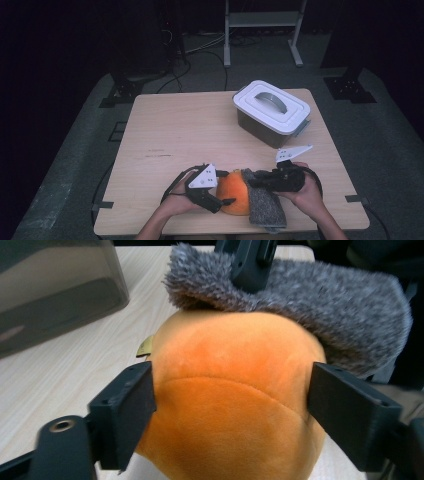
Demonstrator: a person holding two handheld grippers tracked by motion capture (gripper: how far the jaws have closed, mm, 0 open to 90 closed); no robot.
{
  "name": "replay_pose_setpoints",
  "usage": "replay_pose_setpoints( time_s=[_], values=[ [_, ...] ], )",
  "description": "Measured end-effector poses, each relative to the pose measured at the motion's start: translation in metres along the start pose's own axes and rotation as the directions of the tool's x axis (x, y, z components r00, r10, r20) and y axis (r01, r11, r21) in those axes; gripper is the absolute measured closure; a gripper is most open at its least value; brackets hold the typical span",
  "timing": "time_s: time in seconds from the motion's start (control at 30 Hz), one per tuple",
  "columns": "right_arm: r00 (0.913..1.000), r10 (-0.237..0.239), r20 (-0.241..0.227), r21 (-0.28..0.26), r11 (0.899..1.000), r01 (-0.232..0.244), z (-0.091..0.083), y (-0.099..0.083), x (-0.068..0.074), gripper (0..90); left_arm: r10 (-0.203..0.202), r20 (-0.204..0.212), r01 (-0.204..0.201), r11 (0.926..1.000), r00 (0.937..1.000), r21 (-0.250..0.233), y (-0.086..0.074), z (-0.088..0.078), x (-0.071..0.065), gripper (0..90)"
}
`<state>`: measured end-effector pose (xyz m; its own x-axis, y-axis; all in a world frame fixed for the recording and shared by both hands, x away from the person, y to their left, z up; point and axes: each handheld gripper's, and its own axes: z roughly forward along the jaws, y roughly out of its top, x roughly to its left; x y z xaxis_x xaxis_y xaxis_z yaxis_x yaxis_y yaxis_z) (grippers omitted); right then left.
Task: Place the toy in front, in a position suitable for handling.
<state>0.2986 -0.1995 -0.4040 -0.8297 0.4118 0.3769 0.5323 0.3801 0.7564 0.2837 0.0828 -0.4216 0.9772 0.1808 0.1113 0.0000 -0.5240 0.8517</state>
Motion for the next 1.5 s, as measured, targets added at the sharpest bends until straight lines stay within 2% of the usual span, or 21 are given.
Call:
replay_pose_setpoints(
  time_s=[0.07,0.17,0.2,0.27,0.43,0.47,0.53,0.63,0.7,0.77,0.87,0.97,1.0,1.07,1.13,1.2,1.27,1.3,1.37,1.4,1.5],
  values=[
    [0.9999,-0.015,0.004,0.002,1.0,0.015,-0.002,0.003,0.002,77.0,0.043,0.005,-0.043,0.9991,0.999,0.004,0.0,0.0,-0.004,29.7],
    [0.9998,-0.014,0.017,-0.035,0.999,0.015,-0.007,0.007,0.001,77.1,0.095,0.029,-0.095,0.9954,0.995,-0.001,0.0,-0.001,-0.008,36.1],
    [0.9998,-0.012,0.019,-0.041,0.999,0.013,-0.007,0.008,0.0,77.0,0.109,0.032,-0.109,0.994,0.9935,0.001,0.001,-0.001,-0.009,36.6],
    [1.0,0.003,0.009,-0.039,0.999,-0.003,-0.006,0.008,-0.003,77.0,0.11,0.042,-0.11,0.9939,0.9931,0.001,0.001,-0.001,-0.01,36.6],
    [0.9979,0.06,-0.025,-0.027,0.998,-0.06,-0.006,0.0,-0.017,77.0,0.076,0.048,-0.076,0.9971,0.9959,-0.005,-0.003,-0.001,-0.005,37.0],
    [0.996,0.083,-0.032,-0.027,0.996,-0.084,-0.007,-0.004,-0.023,77.0,0.065,0.046,-0.065,0.9979,0.9968,-0.004,-0.003,-0.001,-0.003,37.0],
    [0.9938,0.11,-0.018,-0.02,0.994,-0.11,-0.01,-0.011,-0.031,77.0,0.042,0.042,-0.042,0.9991,0.9982,-0.006,-0.006,-0.001,0.0,36.9],
    [0.9923,0.122,0.021,-0.008,0.993,-0.122,-0.014,-0.017,-0.034,77.1,-0.028,0.025,0.029,0.9995,0.9993,-0.012,-0.01,-0.002,0.008,36.6],
    [0.9954,0.085,0.045,-0.021,0.996,-0.084,-0.016,-0.014,-0.027,77.1,-0.078,-0.002,0.078,0.997,0.997,0.0,-0.012,-0.002,0.013,35.9],
    [0.999,0.035,0.029,-0.045,0.998,-0.034,-0.016,-0.009,-0.016,76.6,-0.121,-0.038,0.122,0.9922,0.9919,0.025,-0.015,-0.002,0.018,36.0],
    [0.9985,-0.052,0.021,-0.024,0.998,0.052,-0.005,-0.003,0.004,76.1,-0.169,-0.068,0.171,0.9849,0.9834,0.028,-0.018,-0.003,0.023,35.9],
    [0.9944,-0.091,0.054,0.004,0.996,0.091,0.004,-0.002,0.011,76.3,-0.176,-0.073,0.177,0.984,0.9817,0.016,-0.019,-0.005,0.024,33.9],
    [0.9946,-0.083,0.063,0.0,0.997,0.083,0.005,-0.003,0.009,76.5,-0.175,-0.063,0.175,0.9846,0.9826,-0.004,-0.018,-0.007,0.025,32.5],
    [0.9935,-0.067,0.091,-0.005,0.998,0.068,0.004,-0.005,0.003,76.4,-0.175,-0.058,0.174,0.9846,0.9829,-0.007,-0.017,-0.008,0.025,25.1],
    [0.9917,-0.04,0.122,-0.01,0.999,0.042,0.003,-0.009,-0.006,76.3,-0.169,-0.051,0.169,0.9855,0.9844,0.01,-0.017,-0.006,0.024,17.1],
    [0.9915,-0.009,0.13,-0.023,1.0,0.012,-0.002,-0.011,-0.015,76.2,-0.169,-0.019,0.17,0.9846,0.9854,0.041,-0.02,-0.001,0.022,15.3],
    [0.99,0.017,0.14,-0.035,0.999,-0.012,-0.005,-0.012,-0.021,76.2,-0.151,-0.02,0.152,0.9864,0.9883,0.062,-0.021,0.006,0.019,15.2],
    [0.9897,0.022,0.142,-0.038,0.999,-0.017,-0.005,-0.013,-0.023,76.2,-0.149,-0.026,0.151,0.9864,0.9884,0.066,-0.021,0.007,0.019,16.3],
    [0.9881,0.022,0.152,-0.041,0.999,-0.016,-0.006,-0.012,-0.022,76.1,-0.129,-0.064,0.133,0.9888,0.9896,0.068,-0.02,0.006,0.018,28.4],
    [0.9861,0.015,0.166,-0.048,0.999,-0.007,-0.008,-0.011,-0.018,76.5,-0.127,-0.071,0.132,0.989,0.9893,0.066,-0.02,0.006,0.017,35.1],
    [0.9856,-0.016,0.169,-0.092,0.995,0.032,-0.018,-0.003,-0.004,77.5,-0.121,-0.078,0.126,0.9898,0.9895,0.065,-0.018,0.005,0.016,42.7]
  ],
)
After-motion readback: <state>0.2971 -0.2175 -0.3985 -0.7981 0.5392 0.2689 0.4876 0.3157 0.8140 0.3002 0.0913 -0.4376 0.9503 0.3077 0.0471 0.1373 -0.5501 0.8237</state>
